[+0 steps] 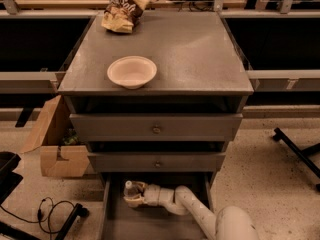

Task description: Place blue plastic bottle into bottom drawer

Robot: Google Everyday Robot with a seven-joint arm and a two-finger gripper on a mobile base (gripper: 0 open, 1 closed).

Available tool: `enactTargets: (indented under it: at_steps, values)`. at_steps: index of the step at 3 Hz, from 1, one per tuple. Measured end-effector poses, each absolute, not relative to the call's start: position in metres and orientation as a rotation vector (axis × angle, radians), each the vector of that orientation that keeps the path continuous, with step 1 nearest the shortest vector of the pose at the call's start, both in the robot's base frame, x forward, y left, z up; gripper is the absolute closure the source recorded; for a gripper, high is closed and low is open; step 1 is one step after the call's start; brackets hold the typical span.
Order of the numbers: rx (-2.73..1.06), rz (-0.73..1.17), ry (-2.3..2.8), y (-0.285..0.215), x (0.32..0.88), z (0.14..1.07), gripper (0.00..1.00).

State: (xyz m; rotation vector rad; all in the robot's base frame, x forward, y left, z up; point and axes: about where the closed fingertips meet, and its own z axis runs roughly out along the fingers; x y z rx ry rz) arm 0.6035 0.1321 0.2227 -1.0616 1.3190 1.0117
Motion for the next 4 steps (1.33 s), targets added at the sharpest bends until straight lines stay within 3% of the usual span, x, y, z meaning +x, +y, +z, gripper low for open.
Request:
enactTargets:
  at_steps: [1,2,4]
  values:
    - [-1.04,1.019,1.361,0.1351,0.5953,0.2128,1.0]
    - [-1.04,1.018,1.362,0.1357,0.5952,0.2126,0.82]
    - [-1.04,1.019,1.362,0.1358,0.5952,0.2126,0.35]
